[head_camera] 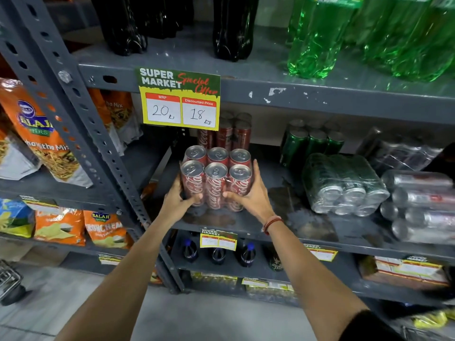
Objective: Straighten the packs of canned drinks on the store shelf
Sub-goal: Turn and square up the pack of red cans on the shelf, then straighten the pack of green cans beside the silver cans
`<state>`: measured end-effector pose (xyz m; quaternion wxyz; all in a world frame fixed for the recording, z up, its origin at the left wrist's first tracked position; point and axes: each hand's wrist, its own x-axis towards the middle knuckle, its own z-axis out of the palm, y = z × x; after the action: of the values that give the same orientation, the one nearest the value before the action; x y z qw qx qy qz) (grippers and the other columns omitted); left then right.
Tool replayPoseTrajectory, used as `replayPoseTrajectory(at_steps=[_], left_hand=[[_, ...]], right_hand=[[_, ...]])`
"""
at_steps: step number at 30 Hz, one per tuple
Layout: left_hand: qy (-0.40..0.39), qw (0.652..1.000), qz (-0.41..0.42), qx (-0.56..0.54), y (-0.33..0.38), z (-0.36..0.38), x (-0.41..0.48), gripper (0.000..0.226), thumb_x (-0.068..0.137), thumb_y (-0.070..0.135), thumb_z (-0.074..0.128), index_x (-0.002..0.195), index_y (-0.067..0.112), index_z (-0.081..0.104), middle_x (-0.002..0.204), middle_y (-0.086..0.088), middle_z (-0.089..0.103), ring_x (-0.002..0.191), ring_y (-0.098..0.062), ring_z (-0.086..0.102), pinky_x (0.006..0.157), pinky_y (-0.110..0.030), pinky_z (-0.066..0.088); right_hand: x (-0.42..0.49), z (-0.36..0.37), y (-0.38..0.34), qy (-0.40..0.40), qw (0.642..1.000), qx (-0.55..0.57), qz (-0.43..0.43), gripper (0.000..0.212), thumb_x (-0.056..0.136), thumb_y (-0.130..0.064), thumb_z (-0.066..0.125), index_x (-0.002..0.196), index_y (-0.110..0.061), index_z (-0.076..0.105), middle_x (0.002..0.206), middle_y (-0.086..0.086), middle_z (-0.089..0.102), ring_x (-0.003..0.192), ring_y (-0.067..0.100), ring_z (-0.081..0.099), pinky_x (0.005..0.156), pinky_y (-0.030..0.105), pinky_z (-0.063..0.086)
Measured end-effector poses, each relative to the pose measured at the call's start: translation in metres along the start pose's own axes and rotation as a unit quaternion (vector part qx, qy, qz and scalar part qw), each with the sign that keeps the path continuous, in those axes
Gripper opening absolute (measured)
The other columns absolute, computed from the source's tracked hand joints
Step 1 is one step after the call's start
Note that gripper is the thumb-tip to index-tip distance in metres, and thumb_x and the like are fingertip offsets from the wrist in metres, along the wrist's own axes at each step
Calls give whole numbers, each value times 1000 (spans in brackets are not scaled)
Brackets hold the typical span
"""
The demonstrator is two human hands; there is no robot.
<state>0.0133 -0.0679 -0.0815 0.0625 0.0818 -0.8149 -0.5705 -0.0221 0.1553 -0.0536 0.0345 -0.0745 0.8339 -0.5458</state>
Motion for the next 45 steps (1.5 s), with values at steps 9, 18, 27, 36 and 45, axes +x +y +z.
replayPoseTrajectory(at_steps=[9,18,27,36,45], left_hand=[[-26,999,-13,21,7,-3,3,77,78,14,72,141,8,29,138,-8,49,124,-19,48,98,-26,38],[265,919,138,259,105,73,-39,77,77,35,67,141,16,27,151,-20,27,140,-37,21,111,-53,20],[-118,978,46,167,190,248,1,84,80,63,53,147,28,17,157,-16,9,143,-33,14,112,-44,21],[-162,975,-98,115,172,314,32,91,80,60,55,146,40,-5,150,-21,30,134,-39,34,108,-41,34],[-146,988,8,52,153,300,19,90,82,53,58,147,38,-2,151,-6,33,137,-28,34,98,-27,28]], right_hand=[[-7,2,3,-15,999,32,-16,116,64,-41,85,151,-32,9,144,1,50,131,16,48,112,46,36],[-20,-109,4,130,987,-32,-91,97,74,-61,68,150,-25,20,154,6,30,141,16,28,104,14,25],[2,-279,64,169,962,-185,111,94,79,-67,57,149,-14,23,152,24,27,142,38,24,114,45,23],[31,-298,105,75,976,-55,196,101,71,-68,66,149,-18,26,143,13,50,129,32,48,111,40,36],[8,-276,112,135,984,-28,115,94,75,-64,65,150,-24,24,139,13,54,128,32,50,109,39,37]])
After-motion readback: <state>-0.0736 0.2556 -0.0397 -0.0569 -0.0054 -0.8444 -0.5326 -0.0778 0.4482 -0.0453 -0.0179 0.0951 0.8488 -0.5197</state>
